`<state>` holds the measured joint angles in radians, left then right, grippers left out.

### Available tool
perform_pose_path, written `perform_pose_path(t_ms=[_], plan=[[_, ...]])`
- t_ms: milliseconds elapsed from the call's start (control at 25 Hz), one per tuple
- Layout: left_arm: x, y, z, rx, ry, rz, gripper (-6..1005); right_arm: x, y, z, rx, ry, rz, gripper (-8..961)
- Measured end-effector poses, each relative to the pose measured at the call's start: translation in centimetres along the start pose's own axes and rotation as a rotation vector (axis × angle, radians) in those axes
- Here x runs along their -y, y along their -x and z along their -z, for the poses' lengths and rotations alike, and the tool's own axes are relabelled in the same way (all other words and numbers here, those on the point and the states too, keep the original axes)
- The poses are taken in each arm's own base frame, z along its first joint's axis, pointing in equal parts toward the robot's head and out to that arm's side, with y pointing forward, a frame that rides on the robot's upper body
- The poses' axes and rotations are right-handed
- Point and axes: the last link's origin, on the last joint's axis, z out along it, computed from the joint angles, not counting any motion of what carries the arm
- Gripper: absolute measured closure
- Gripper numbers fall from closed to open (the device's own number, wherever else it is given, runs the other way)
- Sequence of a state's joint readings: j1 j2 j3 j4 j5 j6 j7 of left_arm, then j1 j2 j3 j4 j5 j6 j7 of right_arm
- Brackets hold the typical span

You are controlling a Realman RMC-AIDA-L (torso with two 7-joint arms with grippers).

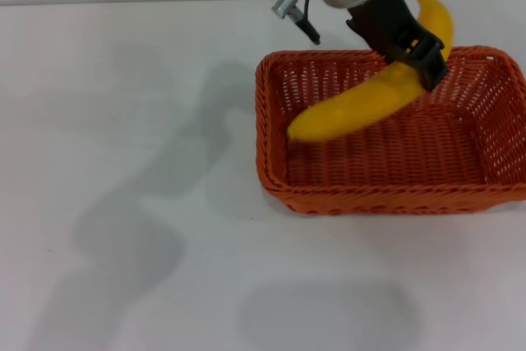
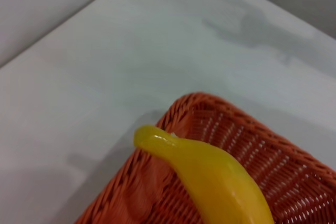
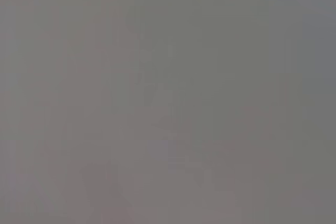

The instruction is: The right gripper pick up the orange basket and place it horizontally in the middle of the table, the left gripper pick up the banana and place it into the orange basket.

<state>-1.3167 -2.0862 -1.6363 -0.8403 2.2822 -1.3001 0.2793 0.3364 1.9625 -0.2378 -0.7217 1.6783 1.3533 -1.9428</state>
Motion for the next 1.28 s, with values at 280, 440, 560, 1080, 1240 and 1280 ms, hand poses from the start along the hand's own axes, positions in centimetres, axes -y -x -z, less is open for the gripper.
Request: perform_pose_path(t_ms=[280, 440, 560, 1080, 1240, 1280], plan=[[1.0, 1.3, 0.6, -0.055, 0.01, -0.023, 391, 0.2, -0.2, 0.1, -0.002, -0.011, -0.006, 79], [1.6, 1.5, 1.4, -0.104, -0.005, -0.045, 238, 0.3, -0.1, 0.3, -0.005, -0.019, 0.0, 79], [2.3, 2.1, 2.7, -0.186, -0.016, -0.078, 157, 0.4, -0.2, 0.7, -0.01, -0.027, 0.001, 79], [9.2, 16.5, 10.4, -0.704, -0.374, -0.041, 116, -0.1, -1.4, 2.7, -0.016, -0.03, 0.05, 79], [10.9, 21.5, 11.7, -0.825, -0.44, 0.025, 116, -0.5, -2.1, 3.1, 0.013, -0.052, -0.003, 79], [11.4, 22.8, 12.1, -0.863, -0.446, 0.05, 116, -0.6, -2.2, 3.2, 0.022, -0.056, -0.017, 79]])
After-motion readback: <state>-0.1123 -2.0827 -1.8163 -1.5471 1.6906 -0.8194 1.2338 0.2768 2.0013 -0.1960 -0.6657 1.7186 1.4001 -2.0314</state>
